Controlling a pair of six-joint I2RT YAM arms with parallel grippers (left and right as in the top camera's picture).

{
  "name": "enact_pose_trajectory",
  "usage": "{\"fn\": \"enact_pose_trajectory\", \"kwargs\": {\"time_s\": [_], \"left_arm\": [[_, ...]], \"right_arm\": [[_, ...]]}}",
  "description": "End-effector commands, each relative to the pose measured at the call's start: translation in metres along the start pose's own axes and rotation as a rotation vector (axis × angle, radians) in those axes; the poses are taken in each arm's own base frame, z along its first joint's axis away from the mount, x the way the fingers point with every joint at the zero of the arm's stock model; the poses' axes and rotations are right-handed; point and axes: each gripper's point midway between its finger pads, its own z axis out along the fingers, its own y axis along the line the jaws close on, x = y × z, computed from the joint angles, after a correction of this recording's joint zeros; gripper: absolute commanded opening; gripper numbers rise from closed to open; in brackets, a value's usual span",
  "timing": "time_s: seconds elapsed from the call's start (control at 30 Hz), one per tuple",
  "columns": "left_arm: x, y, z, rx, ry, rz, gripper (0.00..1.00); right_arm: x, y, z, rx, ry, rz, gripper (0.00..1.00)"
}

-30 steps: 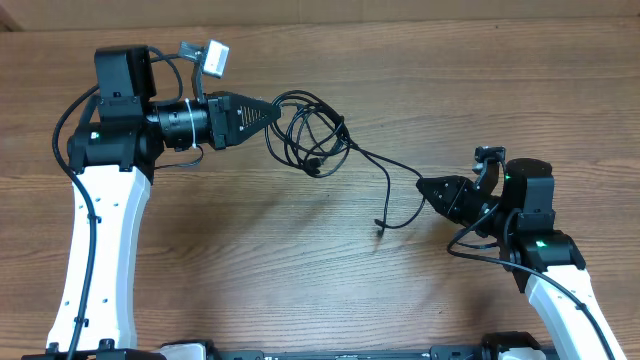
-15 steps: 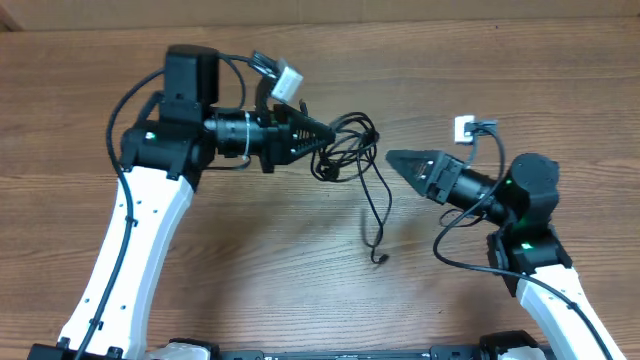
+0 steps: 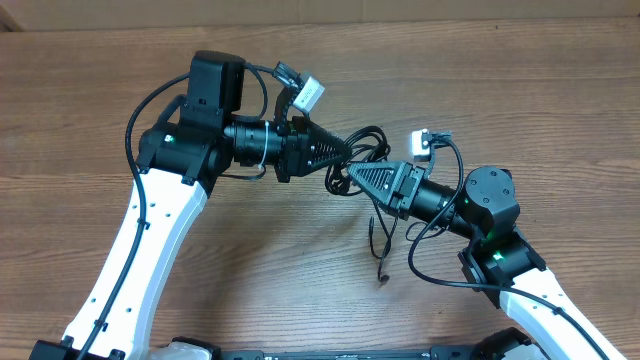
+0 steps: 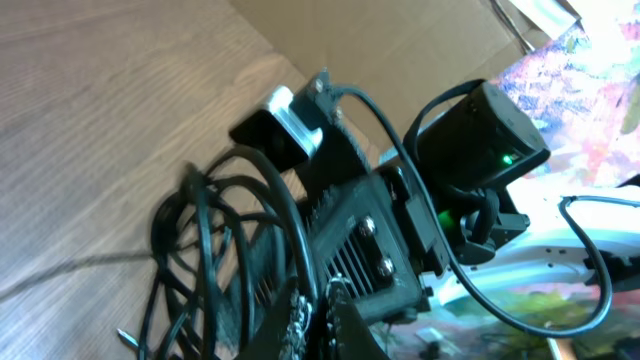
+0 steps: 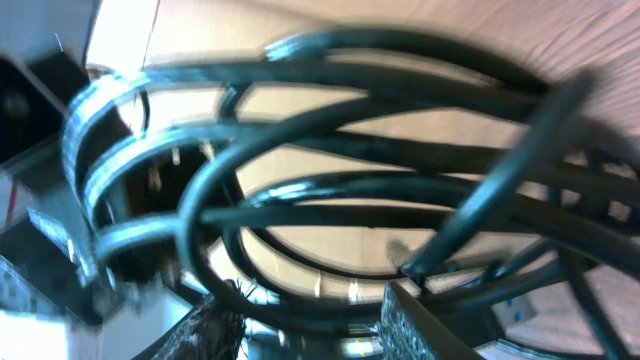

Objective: Untangle cables

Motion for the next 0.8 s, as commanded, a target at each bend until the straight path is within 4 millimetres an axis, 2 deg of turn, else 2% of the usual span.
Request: {"fn": "enact_pose_trajectory", "kwargs": {"time_s": [0.0,0.2,0.37,0.4,0.47,0.5,0.53,0.6,0.7,0.73,0.77], "left_arm": [[0.001,-0.022,0.005,0.056,0.018,-0.003,0.04],[0.012,-0.042,0.026,0.106,0.075,0.03,0.04],[0.016,-0.043,0.035,0.08,0.095,0.048,0.04],[0.015,-0.045,0.037,0.087,0.093,0.061,0.04],[0.012,-0.046,0.038,0.089,0.086,0.063,0.04],[0.01,-0.046,0.038,0.09,0.08,0.062,0.04],[0.008,-0.045,0.037,0.087,0.074,0.06,0.04],[0.005,-0.04,0.032,0.072,0.059,0.055,0.04],[-0.002,-0.021,0.012,0.015,0.018,0.006,0.04],[-0.007,-0.003,-0.008,-0.036,-0.021,-0.037,0.04],[-0.009,0.007,-0.019,-0.065,-0.044,-0.061,0.04]], "right_arm": [[-0.029,-0.004,-0.002,0.031,-0.169,0.069,0.42],[-0.035,-0.006,-0.003,0.043,-0.202,0.047,0.42],[-0.035,-0.006,-0.003,0.041,-0.199,0.047,0.42],[-0.035,-0.007,-0.003,0.045,-0.201,0.048,0.28],[-0.035,-0.012,-0.002,0.064,-0.198,0.042,0.08],[-0.034,-0.017,-0.002,0.082,-0.193,0.034,0.04],[-0.033,-0.025,-0.002,0.112,-0.191,0.028,0.04],[-0.037,-0.042,-0.007,0.178,-0.203,0.019,0.04],[-0.049,-0.066,-0.024,0.267,-0.236,0.053,0.04],[-0.057,-0.078,-0.038,0.31,-0.258,0.097,0.04],[-0.06,-0.083,-0.045,0.323,-0.266,0.117,0.04]]}}
